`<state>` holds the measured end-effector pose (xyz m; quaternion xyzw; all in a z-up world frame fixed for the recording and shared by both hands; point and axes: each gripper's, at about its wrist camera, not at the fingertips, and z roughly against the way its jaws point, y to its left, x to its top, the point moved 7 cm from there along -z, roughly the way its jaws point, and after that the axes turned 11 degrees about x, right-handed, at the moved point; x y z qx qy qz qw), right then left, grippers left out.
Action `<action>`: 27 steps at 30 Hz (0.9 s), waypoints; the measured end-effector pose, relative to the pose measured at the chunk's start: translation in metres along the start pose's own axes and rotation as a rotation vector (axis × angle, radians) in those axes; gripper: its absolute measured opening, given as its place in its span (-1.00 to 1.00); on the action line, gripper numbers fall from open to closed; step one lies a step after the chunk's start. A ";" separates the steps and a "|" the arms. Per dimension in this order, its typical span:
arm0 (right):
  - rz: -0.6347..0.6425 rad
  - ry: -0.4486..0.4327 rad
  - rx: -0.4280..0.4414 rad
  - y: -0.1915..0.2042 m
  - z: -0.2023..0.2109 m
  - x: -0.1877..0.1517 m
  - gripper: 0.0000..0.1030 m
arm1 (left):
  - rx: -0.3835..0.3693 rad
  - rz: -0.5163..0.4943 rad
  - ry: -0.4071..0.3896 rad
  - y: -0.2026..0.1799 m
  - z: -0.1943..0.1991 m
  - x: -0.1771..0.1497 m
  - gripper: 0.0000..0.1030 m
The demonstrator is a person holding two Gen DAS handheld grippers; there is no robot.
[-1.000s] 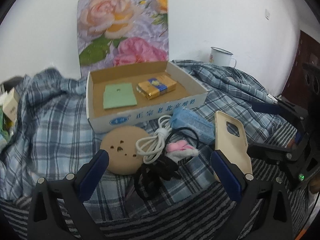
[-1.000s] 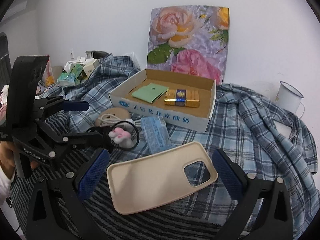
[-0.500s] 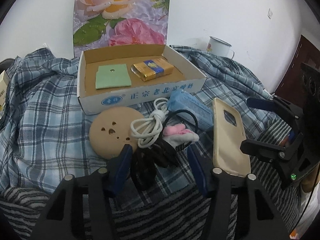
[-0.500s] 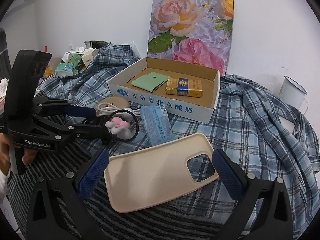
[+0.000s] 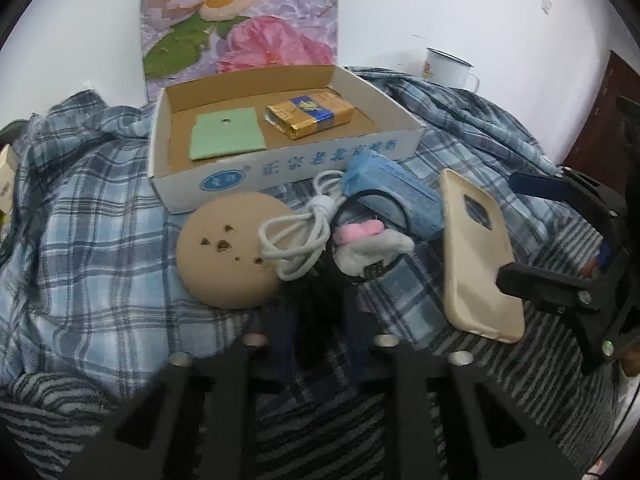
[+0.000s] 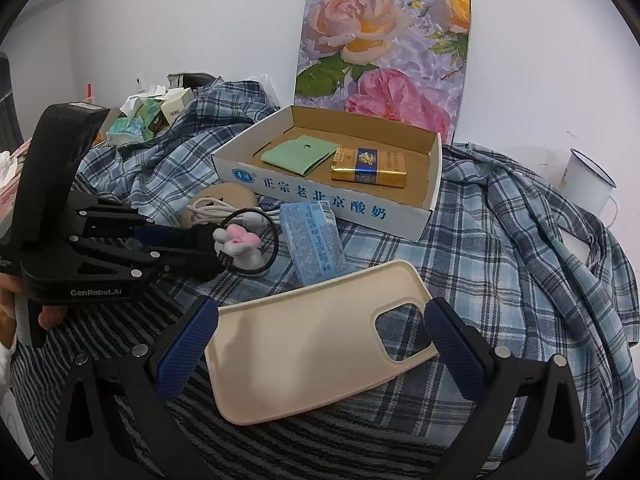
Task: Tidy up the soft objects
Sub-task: 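Grasp the black cable bundle with the pink charm using the left tool, then grasp the beige phone case with the right tool while the left tool holds the cable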
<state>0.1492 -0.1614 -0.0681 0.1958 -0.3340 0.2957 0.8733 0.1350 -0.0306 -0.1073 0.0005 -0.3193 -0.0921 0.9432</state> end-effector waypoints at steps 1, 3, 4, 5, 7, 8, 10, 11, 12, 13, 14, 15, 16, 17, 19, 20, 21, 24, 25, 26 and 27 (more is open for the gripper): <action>-0.001 0.001 0.000 0.000 0.000 0.000 0.99 | -0.014 -0.005 0.001 -0.002 0.000 0.000 -0.82; -0.001 0.001 -0.001 0.000 0.000 0.000 0.99 | -0.037 -0.005 0.004 -0.003 -0.001 -0.001 -0.82; -0.001 0.000 -0.001 0.000 0.000 0.000 0.99 | -0.033 -0.001 -0.012 -0.002 0.002 0.000 -0.83; -0.002 0.000 -0.001 0.000 -0.001 0.000 0.99 | -0.041 -0.001 -0.019 -0.002 0.004 0.000 -0.83; -0.005 -0.001 -0.001 -0.001 -0.001 0.000 0.99 | -0.050 0.002 -0.041 -0.003 0.009 0.001 -0.83; -0.006 -0.002 0.001 -0.001 -0.001 0.000 0.99 | -0.051 0.004 -0.050 -0.003 0.011 0.002 -0.83; -0.010 -0.007 0.001 -0.001 0.000 0.000 0.99 | -0.058 0.010 -0.075 -0.002 0.016 0.003 -0.83; -0.010 -0.010 0.003 -0.002 0.001 0.000 0.99 | -0.059 0.014 -0.089 -0.001 0.019 0.003 -0.83; -0.011 -0.014 0.007 -0.001 0.001 0.000 0.99 | -0.061 0.016 -0.096 -0.001 0.021 0.004 -0.83; -0.012 -0.016 0.008 -0.002 0.002 0.000 0.99 | -0.060 0.020 -0.109 0.000 0.024 0.005 -0.83; -0.014 -0.018 0.009 -0.001 0.002 0.000 0.99 | -0.061 0.023 -0.122 0.001 0.027 0.006 -0.83; -0.015 -0.019 0.012 -0.001 0.002 0.000 0.99 | -0.062 0.026 -0.132 0.001 0.029 0.007 -0.83; -0.017 -0.021 0.017 -0.001 0.003 0.000 0.99 | -0.058 0.031 -0.147 0.003 0.032 0.008 -0.83; -0.018 -0.023 0.023 -0.001 0.003 0.000 0.99 | -0.058 0.034 -0.158 0.003 0.035 0.009 -0.83; -0.020 -0.030 0.031 0.000 0.005 0.001 0.99 | -0.055 0.039 -0.179 0.004 0.039 0.010 -0.84; -0.020 -0.035 0.041 0.002 0.007 0.002 0.99 | -0.053 0.042 -0.188 0.005 0.041 0.010 -0.83; -0.019 -0.038 0.059 0.004 0.008 0.003 0.99 | -0.051 0.045 -0.198 0.006 0.043 0.011 -0.83; -0.014 -0.011 0.128 0.012 0.009 0.001 0.99 | -0.050 0.060 -0.227 0.009 0.050 0.013 -0.83; -0.011 0.014 0.140 0.014 0.006 0.000 0.99 | -0.054 0.064 -0.232 0.010 0.052 0.013 -0.83; -0.003 0.047 0.147 0.016 0.002 -0.003 0.99 | -0.056 0.066 -0.236 0.010 0.053 0.013 -0.83; 0.005 0.077 0.151 0.017 -0.002 -0.006 0.99 | -0.055 0.070 -0.244 0.011 0.055 0.014 -0.83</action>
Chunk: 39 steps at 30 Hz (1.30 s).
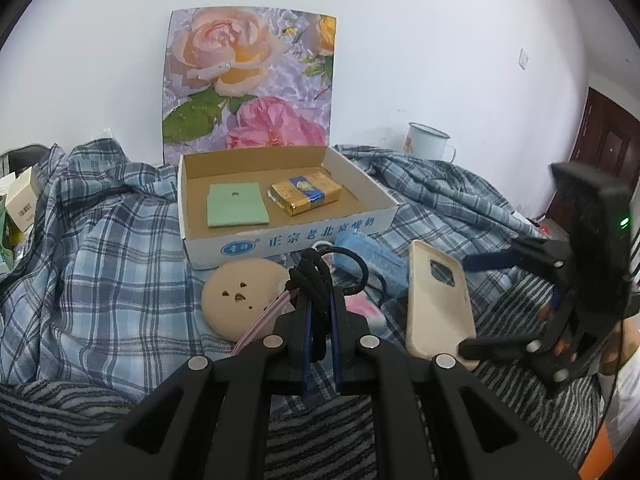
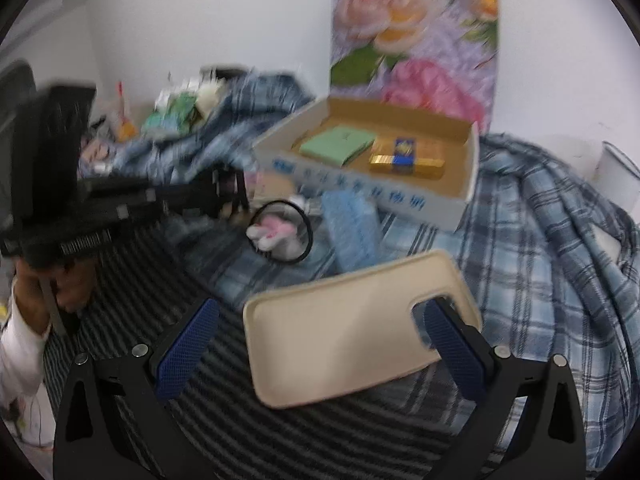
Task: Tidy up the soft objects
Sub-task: 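Grasp the beige phone case with the right tool while the left tool holds the cable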
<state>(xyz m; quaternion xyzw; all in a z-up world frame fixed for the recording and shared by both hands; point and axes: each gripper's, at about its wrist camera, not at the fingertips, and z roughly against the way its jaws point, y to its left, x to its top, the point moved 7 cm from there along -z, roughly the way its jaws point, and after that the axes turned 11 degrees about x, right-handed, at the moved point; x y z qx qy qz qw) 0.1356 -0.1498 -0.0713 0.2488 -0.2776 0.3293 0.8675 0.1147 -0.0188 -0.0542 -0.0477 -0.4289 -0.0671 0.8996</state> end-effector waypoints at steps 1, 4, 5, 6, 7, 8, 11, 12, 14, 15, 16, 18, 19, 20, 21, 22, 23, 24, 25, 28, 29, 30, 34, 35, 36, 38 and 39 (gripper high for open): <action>0.002 0.027 0.001 0.000 -0.004 -0.002 0.99 | -0.006 0.001 -0.007 0.000 0.002 0.001 -0.83; -0.034 0.074 0.019 -0.007 -0.015 -0.006 0.99 | -0.012 0.001 -0.017 -0.002 0.005 0.002 -0.83; -0.036 0.090 0.007 -0.010 -0.018 -0.007 0.99 | -0.013 0.001 -0.019 -0.003 0.005 0.002 -0.83; -0.027 0.107 -0.010 -0.011 -0.022 -0.007 0.99 | -0.016 -0.002 -0.018 -0.003 0.006 0.002 -0.83; -0.017 0.126 -0.015 -0.012 -0.026 -0.008 0.99 | -0.016 -0.002 -0.018 -0.004 0.006 0.002 -0.83; -0.011 0.147 -0.016 -0.012 -0.029 -0.009 0.99 | -0.016 -0.002 -0.018 -0.005 0.006 0.001 -0.83; -0.014 0.161 -0.020 -0.013 -0.030 -0.011 0.99 | -0.016 -0.005 -0.018 -0.005 0.006 0.001 -0.83; -0.013 0.154 -0.030 -0.014 -0.028 -0.010 0.99 | -0.019 -0.005 -0.019 -0.006 0.006 0.001 -0.84; 0.000 0.119 -0.049 -0.013 -0.016 -0.009 0.99 | -0.021 -0.003 -0.018 -0.005 0.006 0.001 -0.83; -0.009 0.102 -0.069 -0.015 -0.010 -0.009 0.99 | -0.019 -0.004 -0.017 -0.005 0.006 0.001 -0.83; -0.031 0.088 -0.091 -0.020 -0.003 -0.009 0.99 | -0.020 -0.004 -0.016 -0.005 0.006 0.001 -0.83; -0.116 0.063 -0.092 -0.031 0.008 -0.014 0.99 | -0.020 -0.004 -0.015 -0.005 0.005 0.001 -0.83; -0.176 0.059 -0.063 -0.037 0.011 -0.018 0.99 | -0.021 -0.003 -0.016 -0.005 0.006 0.001 -0.83; -0.228 0.054 -0.025 -0.040 0.012 -0.021 0.99 | -0.022 -0.004 -0.016 -0.006 0.006 0.001 -0.83; -0.266 0.046 0.017 -0.041 0.013 -0.023 0.99 | -0.021 -0.003 -0.015 -0.006 0.005 0.000 -0.83; -0.299 0.044 0.068 -0.041 0.012 -0.025 0.99 | -0.020 -0.004 -0.014 -0.006 0.005 0.000 -0.83; -0.322 0.049 0.108 -0.040 0.009 -0.027 0.99 | -0.021 -0.004 -0.014 -0.006 0.006 0.000 -0.83; -0.334 0.051 0.127 -0.039 0.007 -0.029 0.97 | -0.022 -0.005 -0.014 -0.006 0.006 0.000 -0.83; -0.350 0.054 0.143 -0.039 0.004 -0.031 0.92 | -0.021 -0.004 -0.013 -0.006 0.005 0.000 -0.83; -0.387 0.017 0.182 -0.040 0.002 -0.030 0.74 | -0.023 -0.004 -0.013 -0.007 0.006 0.000 -0.83; -0.397 0.005 0.194 -0.040 0.002 -0.029 0.57 | -0.022 -0.005 -0.013 -0.007 0.005 0.000 -0.83; -0.405 -0.001 0.209 -0.040 0.001 -0.028 0.37 | -0.022 -0.005 -0.013 -0.007 0.005 0.000 -0.83; -0.411 -0.049 0.251 -0.035 -0.002 -0.018 -0.23 | -0.023 -0.004 -0.013 -0.008 0.005 -0.001 -0.83; -0.407 -0.055 0.247 -0.036 -0.003 -0.015 -0.35 | -0.023 -0.005 -0.012 -0.009 0.005 -0.001 -0.83; -0.405 -0.054 0.241 -0.036 -0.005 -0.013 -0.36 | -0.023 -0.004 -0.011 -0.008 0.005 -0.001 -0.83; -0.393 -0.032 0.209 -0.038 -0.010 -0.013 -0.38 | -0.023 -0.006 -0.007 -0.009 0.004 -0.001 -0.83; -0.379 -0.015 0.183 -0.039 -0.011 -0.015 -0.38 | -0.023 -0.008 -0.006 -0.009 0.004 -0.002 -0.83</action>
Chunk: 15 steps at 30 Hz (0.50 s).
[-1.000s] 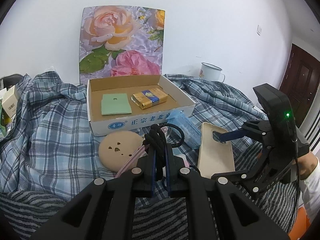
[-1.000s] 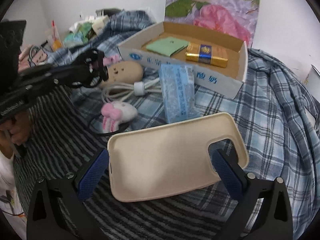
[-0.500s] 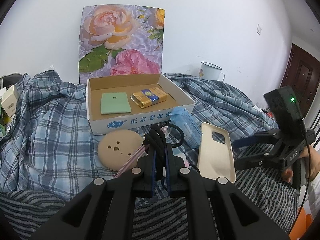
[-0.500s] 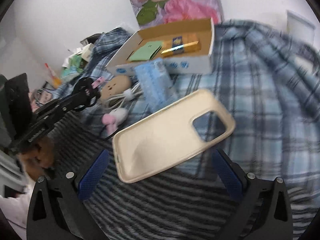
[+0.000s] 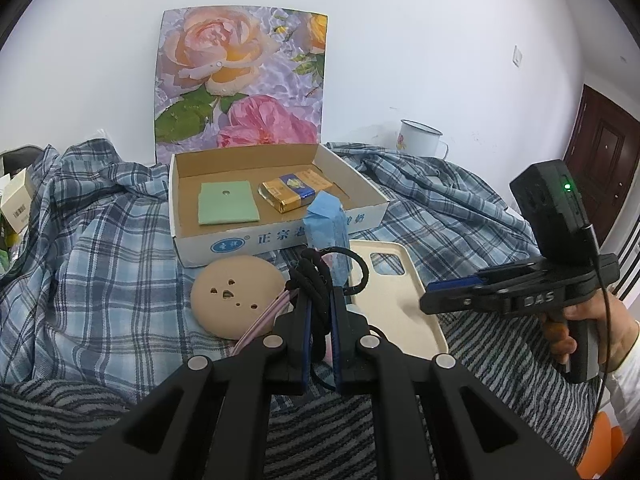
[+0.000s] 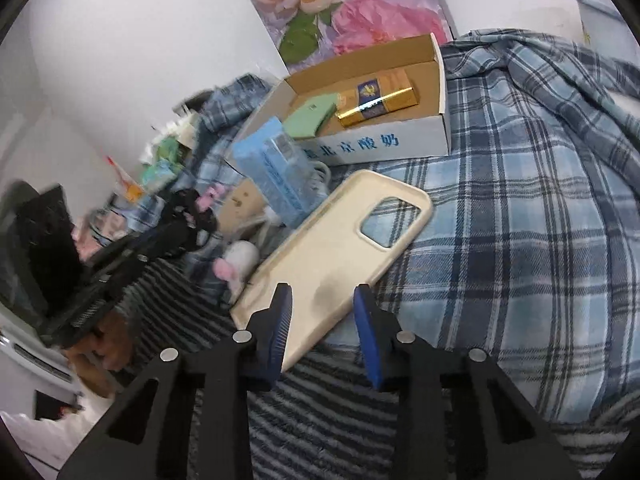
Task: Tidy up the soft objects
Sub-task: 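Grasp the beige phone case with the right tool while the left tool holds the cable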
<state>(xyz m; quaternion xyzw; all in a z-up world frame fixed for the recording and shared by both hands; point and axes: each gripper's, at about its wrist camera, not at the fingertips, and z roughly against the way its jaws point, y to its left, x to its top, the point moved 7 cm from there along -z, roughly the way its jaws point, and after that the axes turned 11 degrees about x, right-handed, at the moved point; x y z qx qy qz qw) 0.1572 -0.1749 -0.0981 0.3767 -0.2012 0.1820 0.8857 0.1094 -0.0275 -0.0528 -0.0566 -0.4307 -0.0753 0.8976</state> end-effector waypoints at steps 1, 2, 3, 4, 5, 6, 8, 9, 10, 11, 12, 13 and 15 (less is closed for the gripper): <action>0.008 0.008 -0.040 -0.001 -0.002 0.001 -0.38 | 0.000 -0.001 0.003 0.000 0.000 -0.001 -0.83; 0.021 0.014 -0.082 -0.003 -0.004 0.002 -0.38 | 0.000 -0.002 0.004 -0.001 -0.001 -0.001 -0.83; 0.042 0.020 -0.118 -0.004 -0.005 0.003 -0.38 | 0.002 -0.005 0.004 -0.001 -0.001 -0.001 -0.83; 0.064 0.028 -0.149 -0.004 -0.008 0.003 -0.38 | 0.002 -0.005 0.006 -0.001 -0.001 -0.001 -0.83; 0.075 0.028 -0.161 -0.005 -0.009 0.005 -0.46 | 0.001 -0.006 0.008 -0.002 -0.001 -0.002 -0.83; 0.085 0.029 -0.191 -0.006 -0.010 0.007 -0.54 | 0.000 -0.005 0.009 -0.001 -0.001 -0.002 -0.83; 0.100 0.027 -0.210 -0.006 -0.012 0.008 -0.64 | -0.001 -0.005 0.011 -0.001 -0.002 -0.002 -0.83; 0.105 0.021 -0.218 -0.008 -0.011 0.009 -0.74 | 0.000 -0.005 0.011 -0.001 -0.002 -0.002 -0.83; 0.109 0.010 -0.225 -0.009 -0.008 0.010 -0.79 | 0.000 -0.005 0.009 -0.001 -0.001 -0.002 -0.83; 0.111 -0.006 -0.229 -0.010 -0.004 0.012 -0.85 | -0.001 -0.006 0.007 -0.001 -0.001 -0.001 -0.83; 0.118 -0.019 -0.232 -0.009 -0.001 0.013 -0.89 | -0.002 -0.007 0.004 -0.001 -0.001 -0.001 -0.83; 0.123 -0.036 -0.236 -0.009 0.004 0.014 -0.91 | -0.003 -0.008 0.002 -0.002 -0.001 -0.001 -0.83; 0.148 -0.053 -0.243 -0.006 0.013 0.015 -0.91 | -0.003 -0.007 0.000 -0.001 0.000 -0.001 -0.83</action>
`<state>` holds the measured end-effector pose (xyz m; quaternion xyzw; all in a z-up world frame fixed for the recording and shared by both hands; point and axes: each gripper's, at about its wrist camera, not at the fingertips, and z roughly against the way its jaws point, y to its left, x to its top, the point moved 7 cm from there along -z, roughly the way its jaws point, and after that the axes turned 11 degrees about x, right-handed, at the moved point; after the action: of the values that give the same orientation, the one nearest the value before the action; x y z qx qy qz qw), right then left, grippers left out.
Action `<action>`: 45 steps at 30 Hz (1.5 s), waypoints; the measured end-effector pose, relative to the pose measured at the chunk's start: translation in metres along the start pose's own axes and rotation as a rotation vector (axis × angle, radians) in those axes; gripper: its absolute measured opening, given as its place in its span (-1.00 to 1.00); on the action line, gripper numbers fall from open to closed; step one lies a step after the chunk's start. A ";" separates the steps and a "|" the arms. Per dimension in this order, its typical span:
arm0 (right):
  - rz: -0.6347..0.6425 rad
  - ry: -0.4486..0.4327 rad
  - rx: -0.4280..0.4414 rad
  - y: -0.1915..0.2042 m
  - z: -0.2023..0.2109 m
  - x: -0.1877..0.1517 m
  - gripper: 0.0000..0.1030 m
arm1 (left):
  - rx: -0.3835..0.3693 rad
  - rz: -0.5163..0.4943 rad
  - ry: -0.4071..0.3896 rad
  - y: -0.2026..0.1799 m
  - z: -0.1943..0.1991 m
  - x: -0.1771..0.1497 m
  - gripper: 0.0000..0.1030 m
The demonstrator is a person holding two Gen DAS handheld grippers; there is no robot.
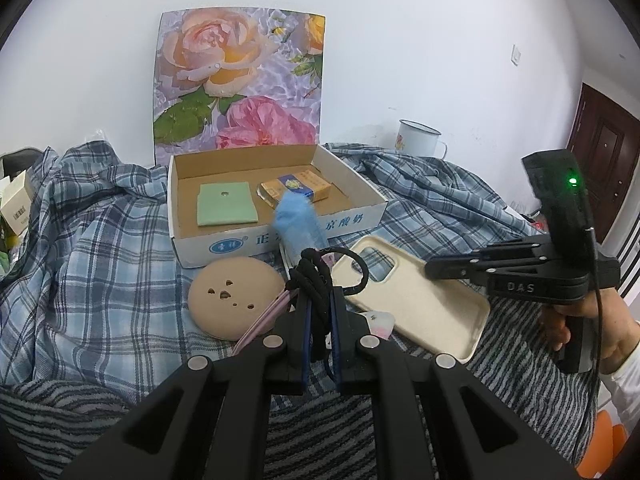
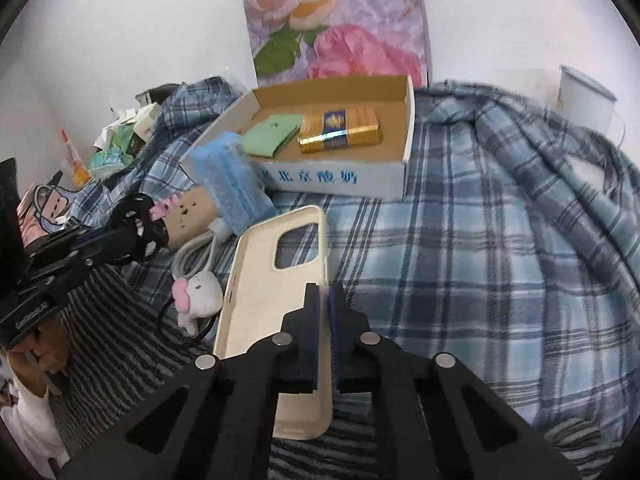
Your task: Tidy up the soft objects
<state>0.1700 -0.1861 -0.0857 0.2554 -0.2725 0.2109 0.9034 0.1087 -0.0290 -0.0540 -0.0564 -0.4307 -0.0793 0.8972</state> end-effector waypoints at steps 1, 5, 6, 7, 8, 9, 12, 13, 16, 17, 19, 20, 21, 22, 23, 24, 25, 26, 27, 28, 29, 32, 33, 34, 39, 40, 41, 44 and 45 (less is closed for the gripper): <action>0.019 -0.006 -0.015 0.001 0.004 0.000 -0.91 | -0.002 0.002 -0.002 0.000 0.001 0.000 -0.83; 0.111 -0.036 -0.074 0.011 0.017 0.005 -0.91 | -0.001 0.006 -0.009 0.000 0.002 0.001 -0.83; 0.134 -0.047 -0.090 0.014 0.020 0.007 -0.91 | -0.002 0.008 -0.013 0.001 0.003 0.002 -0.83; 0.155 -0.062 -0.103 0.018 0.024 0.009 -0.91 | -0.002 0.013 -0.017 0.002 0.004 0.002 -0.83; 0.182 -0.078 -0.122 0.021 0.028 0.011 -0.91 | -0.002 0.016 -0.022 0.003 0.005 0.003 -0.83; 0.208 -0.094 -0.142 0.025 0.032 0.013 -0.91 | -0.001 0.019 -0.025 0.003 0.006 0.003 -0.83; 0.255 -0.153 -0.162 0.035 0.043 0.020 -0.92 | 0.004 0.024 -0.041 0.004 0.010 0.006 -0.83; 0.268 -0.178 -0.171 0.038 0.046 0.022 -0.92 | 0.004 0.024 -0.042 0.004 0.011 0.007 -0.83; 0.287 -0.242 -0.173 0.046 0.056 0.030 -0.92 | 0.012 0.030 -0.052 0.004 0.013 0.010 -0.83; 0.296 -0.258 -0.175 0.050 0.059 0.032 -0.92 | 0.016 0.031 -0.054 0.005 0.014 0.011 -0.83; 0.316 -0.289 -0.181 0.057 0.065 0.038 -0.92 | 0.035 0.035 -0.066 0.008 0.018 0.016 -0.83; 0.327 -0.304 -0.181 0.061 0.068 0.041 -0.92 | 0.039 0.039 -0.071 0.009 0.019 0.018 -0.83; 0.334 -0.318 -0.180 0.066 0.071 0.044 -0.92 | 0.044 0.050 -0.081 0.012 0.023 0.022 -0.83; 0.342 -0.335 -0.176 0.070 0.075 0.048 -0.92 | 0.041 0.052 -0.087 0.013 0.026 0.025 -0.83; 0.349 -0.354 -0.174 0.074 0.079 0.053 -0.92 | 0.042 0.052 -0.092 0.014 0.029 0.028 -0.83; 0.356 -0.368 -0.172 0.077 0.083 0.056 -0.92 | 0.050 0.056 -0.106 0.016 0.033 0.033 -0.83; 0.363 -0.385 -0.172 0.080 0.088 0.060 -0.92 | 0.062 0.057 -0.123 0.018 0.039 0.039 -0.83; 0.371 -0.405 -0.173 0.084 0.093 0.065 -0.92 | 0.065 0.057 -0.131 0.019 0.042 0.043 -0.83; 0.378 -0.423 -0.171 0.088 0.099 0.069 -0.92 | 0.069 0.061 -0.144 0.020 0.047 0.048 -0.83; 0.383 -0.445 -0.167 0.092 0.105 0.074 -0.92 | 0.071 0.065 -0.162 0.021 0.054 0.055 -0.83; 0.391 -0.470 -0.165 0.096 0.112 0.079 -0.92 | 0.073 0.066 -0.172 0.021 0.057 0.060 -0.83; 0.417 -0.525 -0.148 0.110 0.129 0.092 -0.92 | 0.086 0.077 -0.211 0.024 0.072 0.077 -0.83; 0.428 -0.542 -0.151 0.114 0.134 0.095 -0.92 | 0.094 0.079 -0.229 0.025 0.077 0.084 -0.83; 0.439 -0.560 -0.150 0.118 0.139 0.098 -0.92 | 0.103 0.081 -0.240 0.026 0.080 0.087 -0.83; 0.455 -0.627 -0.138 0.132 0.158 0.117 -0.92 | 0.111 0.103 -0.276 0.030 0.089 0.108 -0.83; 0.459 -0.638 -0.137 0.134 0.160 0.120 -0.92 | 0.113 0.107 -0.286 0.031 0.092 0.113 -0.83; 0.464 -0.650 -0.138 0.136 0.163 0.124 -0.92 | 0.116 0.108 -0.292 0.032 0.093 0.117 -0.83; 0.467 -0.682 -0.133 0.139 0.169 0.136 -0.92 | 0.130 0.104 -0.314 0.032 0.098 0.130 -0.83; 0.468 -0.691 -0.129 0.140 0.170 0.139 -0.92 | 0.131 0.102 -0.319 0.031 0.099 0.134 -0.83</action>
<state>0.1373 -0.1411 0.1691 0.1852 -0.6228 0.2947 0.7007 0.1214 0.0055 0.1115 -0.0314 -0.5684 0.0045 0.8221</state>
